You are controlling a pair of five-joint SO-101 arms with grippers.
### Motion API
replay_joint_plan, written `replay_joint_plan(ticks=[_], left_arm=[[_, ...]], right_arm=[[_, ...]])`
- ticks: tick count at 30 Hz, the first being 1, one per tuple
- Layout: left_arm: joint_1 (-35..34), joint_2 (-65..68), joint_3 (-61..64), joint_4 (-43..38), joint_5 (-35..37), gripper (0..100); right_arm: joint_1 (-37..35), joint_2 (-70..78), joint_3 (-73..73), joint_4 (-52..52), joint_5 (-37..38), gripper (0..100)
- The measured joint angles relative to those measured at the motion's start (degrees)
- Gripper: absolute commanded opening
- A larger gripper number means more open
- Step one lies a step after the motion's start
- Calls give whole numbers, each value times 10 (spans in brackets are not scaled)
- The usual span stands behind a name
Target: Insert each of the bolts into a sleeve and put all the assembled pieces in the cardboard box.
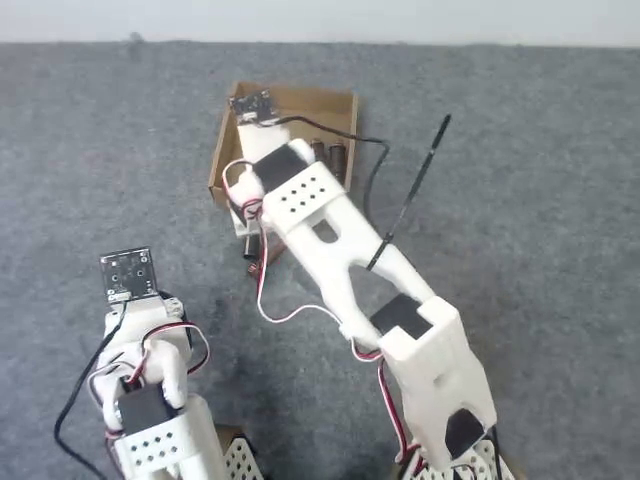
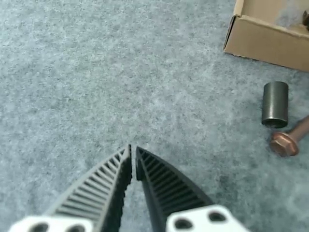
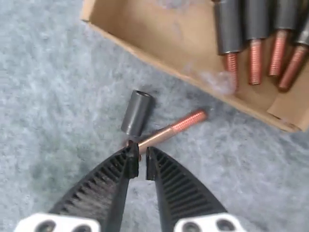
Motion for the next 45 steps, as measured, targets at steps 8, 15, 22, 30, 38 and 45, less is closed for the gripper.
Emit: replay_joint_plan(ticks=[8,15,22,30,38,45], left_arm=[[23,0,0,0,0,12],[23,0,0,0,0,12],[23,0,0,0,0,12],[38,0,0,0,0,12],[39,0,0,0,0,12],[41,0,0,0,-1,12]], right_arm=[[0,49,0,-26,-24,80],[0,77,0,-51,-90,81],[-1,76,0,-29,-142,81],[-33,76,0,-47,-166,82],[-33,76,0,-51,-201,144],[-33,76,0,-69,-206,106]])
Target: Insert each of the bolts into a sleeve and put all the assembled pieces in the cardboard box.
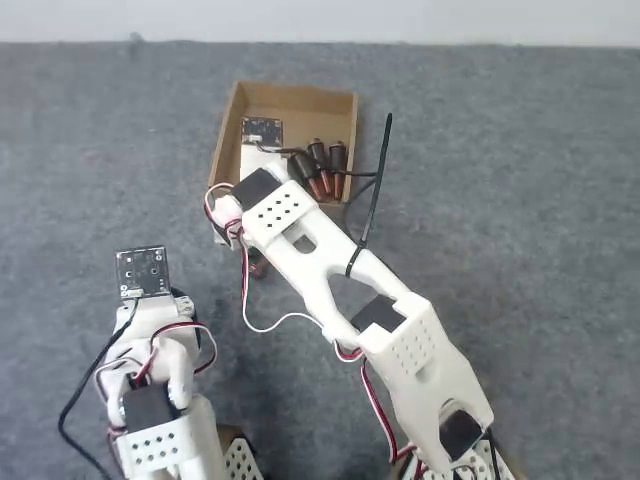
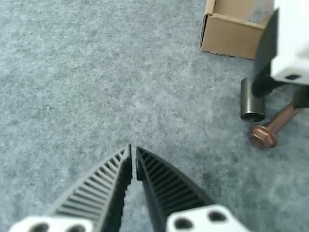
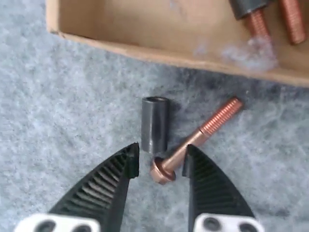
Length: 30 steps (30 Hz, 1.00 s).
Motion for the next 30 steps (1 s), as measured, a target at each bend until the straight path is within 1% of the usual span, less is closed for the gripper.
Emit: replay_joint_plan(ticks=[10,15,20,25,30], left_arm=[[0,0,0,0,0,12],[0,0,0,0,0,12],[0,0,0,0,0,12],[0,0,0,0,0,12],[0,0,0,0,0,12]], right_arm=[[26,15,0,-44,0,107],[25,37,0,-57,0,107],[25,51,0,-69,0,168],[14,55,0,-69,0,135],[13,80,-27,-68,0,133]])
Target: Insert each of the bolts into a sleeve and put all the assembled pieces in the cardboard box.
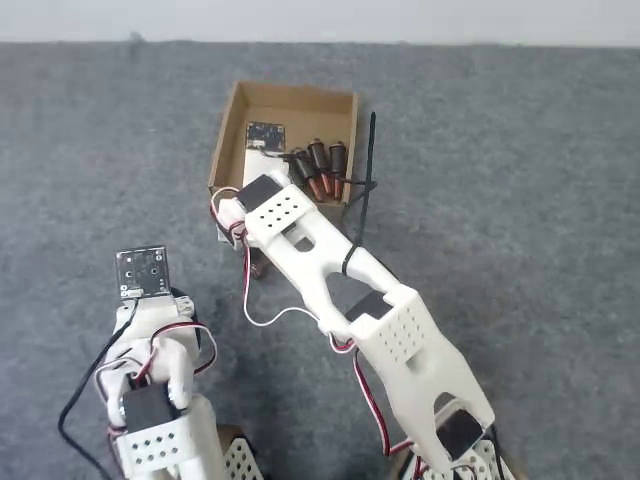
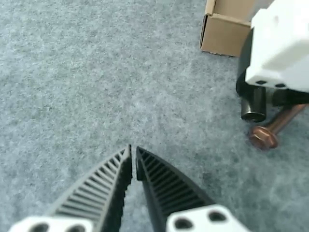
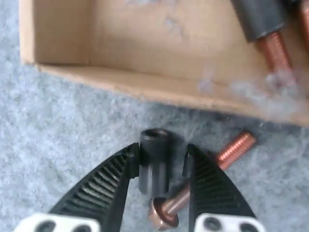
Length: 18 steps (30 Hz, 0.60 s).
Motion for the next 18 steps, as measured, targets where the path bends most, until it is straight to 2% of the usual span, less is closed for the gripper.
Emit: replay_joint_plan(ticks=[10,18], left_arm=[[0,0,0,0,0,12],[0,0,0,0,0,12]], right_arm=[[0,31,-32,5,2,130],[-17,31,-35,23,39,129]])
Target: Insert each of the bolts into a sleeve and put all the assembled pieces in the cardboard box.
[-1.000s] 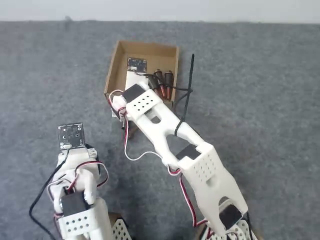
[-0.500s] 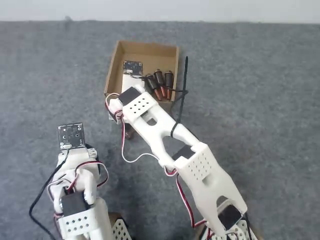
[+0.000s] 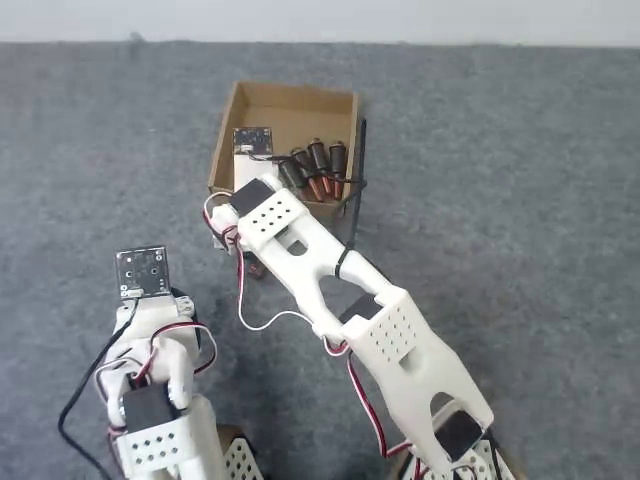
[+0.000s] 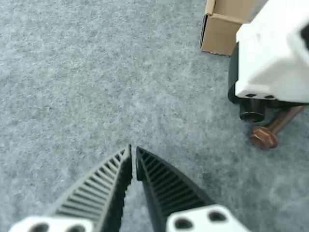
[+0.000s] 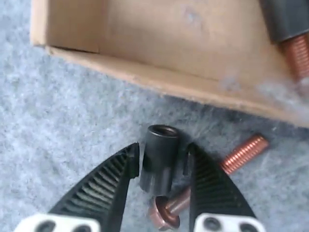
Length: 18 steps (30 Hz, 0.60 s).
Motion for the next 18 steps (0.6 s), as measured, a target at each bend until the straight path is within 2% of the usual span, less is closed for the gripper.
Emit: replay_joint_plan(ticks=[3,8,15,18], left_arm=[[0,0,0,0,0,12],[0,0,0,0,0,12],[0,0,0,0,0,12],[0,0,0,0,0,12]], right_arm=[[0,0,0,0,0,121],[1,0,0,4,4,31],[1,1,1,-5,77,7],[-5,2,-17,36,105,7]])
